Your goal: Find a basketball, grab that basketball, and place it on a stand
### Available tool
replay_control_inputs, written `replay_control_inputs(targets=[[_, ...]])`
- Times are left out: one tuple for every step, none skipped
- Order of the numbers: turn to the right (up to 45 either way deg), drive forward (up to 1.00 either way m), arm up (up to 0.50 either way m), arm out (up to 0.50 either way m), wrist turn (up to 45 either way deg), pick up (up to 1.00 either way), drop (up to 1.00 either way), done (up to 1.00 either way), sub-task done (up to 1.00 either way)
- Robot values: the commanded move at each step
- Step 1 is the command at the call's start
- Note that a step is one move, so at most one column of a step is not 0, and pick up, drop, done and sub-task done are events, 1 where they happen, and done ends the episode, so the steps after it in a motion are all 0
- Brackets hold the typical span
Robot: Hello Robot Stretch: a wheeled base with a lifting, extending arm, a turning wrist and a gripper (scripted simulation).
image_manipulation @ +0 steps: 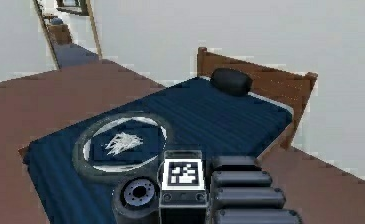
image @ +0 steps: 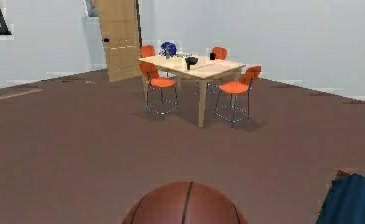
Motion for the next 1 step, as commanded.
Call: replay_control_inputs(targets=[[0.0, 0.35, 0.0, 0.0, 0.0, 0.0, 0.0, 0.0, 0.0]])
